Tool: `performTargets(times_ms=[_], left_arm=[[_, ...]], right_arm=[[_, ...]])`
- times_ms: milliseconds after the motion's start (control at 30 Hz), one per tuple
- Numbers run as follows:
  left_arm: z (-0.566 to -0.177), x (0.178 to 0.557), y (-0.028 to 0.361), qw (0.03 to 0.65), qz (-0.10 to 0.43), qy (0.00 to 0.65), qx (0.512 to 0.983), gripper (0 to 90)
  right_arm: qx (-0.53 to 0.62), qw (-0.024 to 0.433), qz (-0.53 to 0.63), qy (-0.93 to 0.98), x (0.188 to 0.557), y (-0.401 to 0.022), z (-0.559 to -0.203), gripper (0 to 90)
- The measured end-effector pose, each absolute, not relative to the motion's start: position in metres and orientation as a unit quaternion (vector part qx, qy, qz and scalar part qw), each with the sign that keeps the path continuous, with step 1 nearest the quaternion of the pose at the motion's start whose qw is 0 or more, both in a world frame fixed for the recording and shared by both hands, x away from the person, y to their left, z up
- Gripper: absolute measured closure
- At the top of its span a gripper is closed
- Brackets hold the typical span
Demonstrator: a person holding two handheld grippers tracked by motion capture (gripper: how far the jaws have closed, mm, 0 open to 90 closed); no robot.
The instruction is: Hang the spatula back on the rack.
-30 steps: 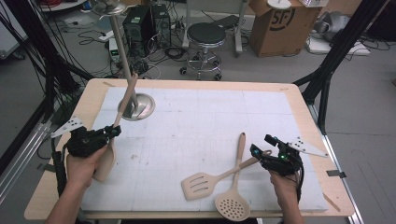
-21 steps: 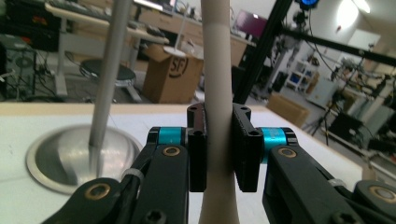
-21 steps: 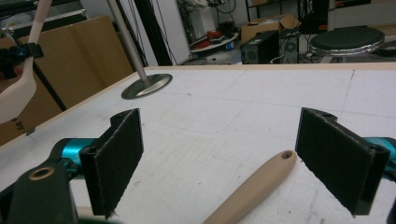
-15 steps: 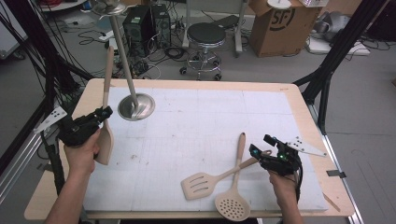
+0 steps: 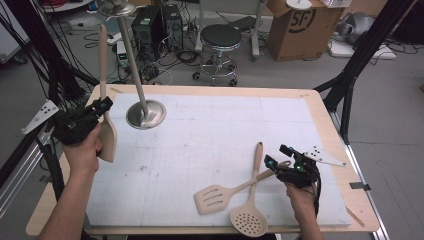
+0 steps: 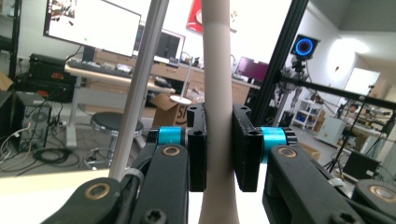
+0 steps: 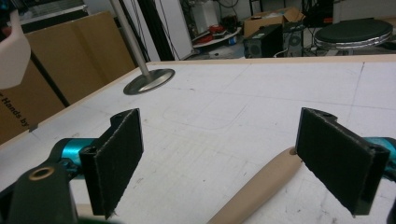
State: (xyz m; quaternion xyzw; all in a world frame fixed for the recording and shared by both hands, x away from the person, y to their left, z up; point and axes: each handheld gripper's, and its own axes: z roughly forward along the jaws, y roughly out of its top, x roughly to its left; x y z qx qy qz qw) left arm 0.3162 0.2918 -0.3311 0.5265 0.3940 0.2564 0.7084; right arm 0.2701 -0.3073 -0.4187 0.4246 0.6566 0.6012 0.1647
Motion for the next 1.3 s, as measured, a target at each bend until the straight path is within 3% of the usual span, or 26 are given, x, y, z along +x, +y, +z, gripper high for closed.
performTargets(times_ms=[400,833,900,967,1300], left_arm=[[-0.318,0.326,0.287,0.682,0.279,0.403,0.543,78.3],[-0.325,0.337,0.286,0.674,0.266,0.423,0.544,78.0],[-0.326,0.338,0.286,0.676,0.264,0.423,0.542,76.5],[-0.326,0.336,0.287,0.682,0.271,0.428,0.528,59.4],[-0.320,0.328,0.290,0.695,0.299,0.416,0.505,52.7]], right_arm=[[0.424,0.167,0.602,0.656,0.270,-0.309,-0.419,14.2],[0.424,0.167,0.602,0.656,0.270,-0.309,-0.419,14.2],[0.425,0.166,0.602,0.655,0.270,-0.309,-0.418,14.2],[0.426,0.167,0.603,0.654,0.269,-0.310,-0.418,14.2],[0.424,0.168,0.604,0.653,0.269,-0.311,-0.417,14.2]])
